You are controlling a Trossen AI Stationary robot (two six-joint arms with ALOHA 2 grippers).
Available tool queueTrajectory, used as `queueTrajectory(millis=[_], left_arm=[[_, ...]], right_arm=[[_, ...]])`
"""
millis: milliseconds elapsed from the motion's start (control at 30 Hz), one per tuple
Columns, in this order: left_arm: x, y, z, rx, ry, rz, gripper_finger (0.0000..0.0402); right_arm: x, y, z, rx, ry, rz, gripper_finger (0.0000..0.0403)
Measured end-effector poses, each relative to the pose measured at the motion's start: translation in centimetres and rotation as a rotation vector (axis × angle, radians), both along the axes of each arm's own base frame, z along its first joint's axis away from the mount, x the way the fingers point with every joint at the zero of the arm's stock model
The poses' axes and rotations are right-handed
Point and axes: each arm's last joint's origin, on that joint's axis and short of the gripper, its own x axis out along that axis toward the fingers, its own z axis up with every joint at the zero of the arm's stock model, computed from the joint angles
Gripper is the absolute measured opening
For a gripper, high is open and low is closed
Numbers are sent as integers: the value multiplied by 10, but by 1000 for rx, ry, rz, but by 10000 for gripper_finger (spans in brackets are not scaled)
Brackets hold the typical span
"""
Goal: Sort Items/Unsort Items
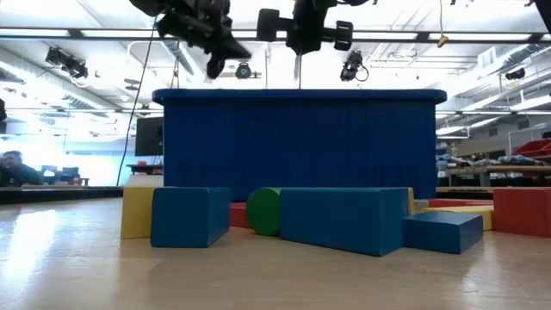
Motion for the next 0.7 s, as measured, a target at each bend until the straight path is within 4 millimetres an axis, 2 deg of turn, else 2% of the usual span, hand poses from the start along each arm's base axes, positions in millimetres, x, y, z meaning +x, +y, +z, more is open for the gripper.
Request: queueTrajectory(millis=[100, 233, 333, 467, 700], left_arm=[[-1, -19, -8, 30, 141, -48, 2], [-6, -49, -16, 23, 161, -131, 1], [-12, -69, -38, 3, 198, -143, 1], [-14, -72, -77, -53, 212, -13, 1], [-8, -69, -97, -10, 220, 75, 0]], right_arm=[[0, -1, 0, 1, -3, 3, 1], [0, -5, 1, 5, -8, 18, 1], [-1, -8, 2, 6, -15, 20, 1], [-1, -13, 2, 10, -21, 28, 0], [-2, -17, 3, 12, -35, 43, 0]])
